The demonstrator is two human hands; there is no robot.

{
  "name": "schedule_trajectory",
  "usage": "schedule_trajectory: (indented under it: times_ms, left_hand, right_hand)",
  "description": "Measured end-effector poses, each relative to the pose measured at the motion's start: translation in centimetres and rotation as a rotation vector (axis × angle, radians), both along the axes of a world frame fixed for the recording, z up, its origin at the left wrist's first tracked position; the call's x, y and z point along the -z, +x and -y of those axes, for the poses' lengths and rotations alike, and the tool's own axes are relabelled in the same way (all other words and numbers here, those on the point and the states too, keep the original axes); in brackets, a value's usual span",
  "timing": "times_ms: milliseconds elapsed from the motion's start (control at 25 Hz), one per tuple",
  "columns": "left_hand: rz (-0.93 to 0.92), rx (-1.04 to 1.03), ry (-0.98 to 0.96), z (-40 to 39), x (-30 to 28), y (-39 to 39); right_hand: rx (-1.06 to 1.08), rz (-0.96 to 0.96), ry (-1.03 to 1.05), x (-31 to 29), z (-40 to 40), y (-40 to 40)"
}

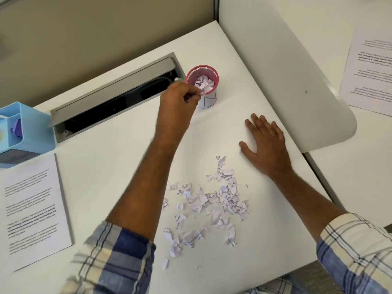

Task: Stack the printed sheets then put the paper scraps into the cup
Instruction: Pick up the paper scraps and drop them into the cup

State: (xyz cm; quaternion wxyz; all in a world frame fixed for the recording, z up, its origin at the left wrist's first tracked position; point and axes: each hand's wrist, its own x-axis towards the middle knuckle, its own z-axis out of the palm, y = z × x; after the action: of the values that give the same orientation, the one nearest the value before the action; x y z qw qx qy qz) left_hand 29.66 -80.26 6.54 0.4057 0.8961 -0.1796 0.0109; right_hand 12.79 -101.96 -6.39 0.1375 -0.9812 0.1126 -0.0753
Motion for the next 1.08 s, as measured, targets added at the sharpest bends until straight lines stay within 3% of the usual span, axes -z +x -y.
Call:
schedule_trajectory:
  times_ms: [120, 280, 480, 600, 720, 920, 1080]
  left_hand:
    - [0.0, -0.001, 0.1, 1.9, -1.0, 3.5]
    - [-0.134, 0.079, 0.22, 3.6, -1.0, 6.0]
    - [-0.146, -0.041, 0.069, 3.4, -0.7, 5.6]
    - [-0.121, -0.085, -0.082, 2.6, 0.0, 3.0]
    - [-0.15, 0.012, -0.155, 1.3, 2.0, -1.4]
    - [-0.378, 0.225, 0.103, -0.5, 6.4, -8.6]
    - [-0.463, 0.297, 0.169, -1.4, 8.5, -12.9]
  right_hand:
    - [0.0, 0.004, -0.003, 0.1, 0.0, 0.0]
    - [0.004, 0.002, 0.004, 0.1, 0.1, 0.0]
    - [0.013, -0.006, 0.001, 0.1, 0.0, 0.0]
    - [0.013, -0.004, 0.011, 0.1, 0.1, 0.0]
    - [0.014, 0.002, 0.015, 0.1, 0.0, 0.0]
    - [0.021, 0.011, 0.013, 0.1, 0.0, 0.1]
    - [0.012, 0.004, 0.012, 0.0, -0.1, 0.0]
